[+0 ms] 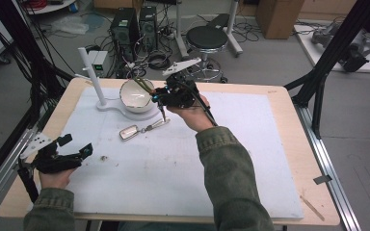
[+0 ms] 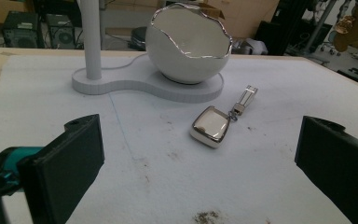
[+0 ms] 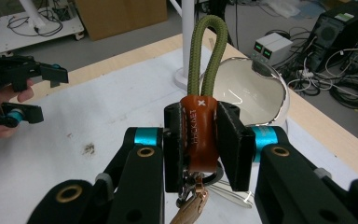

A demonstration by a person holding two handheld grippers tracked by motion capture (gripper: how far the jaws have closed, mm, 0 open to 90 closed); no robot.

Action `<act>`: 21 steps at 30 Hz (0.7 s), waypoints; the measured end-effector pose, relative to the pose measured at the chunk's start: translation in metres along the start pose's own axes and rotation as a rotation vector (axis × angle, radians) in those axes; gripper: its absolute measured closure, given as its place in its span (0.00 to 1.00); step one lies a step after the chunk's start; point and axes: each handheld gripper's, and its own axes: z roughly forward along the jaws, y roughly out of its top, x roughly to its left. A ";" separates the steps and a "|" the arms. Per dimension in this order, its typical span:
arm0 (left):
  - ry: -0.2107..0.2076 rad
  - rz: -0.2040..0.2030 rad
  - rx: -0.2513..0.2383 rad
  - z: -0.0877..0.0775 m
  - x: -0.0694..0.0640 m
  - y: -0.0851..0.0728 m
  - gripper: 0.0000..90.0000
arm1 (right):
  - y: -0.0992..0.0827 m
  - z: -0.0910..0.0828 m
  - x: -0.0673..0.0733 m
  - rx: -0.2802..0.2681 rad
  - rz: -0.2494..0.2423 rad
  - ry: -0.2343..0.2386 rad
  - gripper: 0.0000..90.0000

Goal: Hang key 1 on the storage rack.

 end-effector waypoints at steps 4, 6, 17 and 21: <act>-0.001 0.000 0.001 0.000 0.000 0.000 0.02 | 0.009 0.006 0.002 -0.002 -0.005 0.008 0.81; -0.003 0.001 0.000 0.001 0.000 0.000 0.02 | 0.012 0.009 0.002 -0.002 -0.010 0.010 0.81; -0.009 0.004 0.008 0.003 0.001 0.000 0.02 | 0.024 0.036 0.005 0.019 -0.034 0.030 0.81; -0.013 0.004 0.010 0.004 0.001 -0.001 0.02 | 0.029 0.043 0.006 0.019 -0.038 0.036 0.81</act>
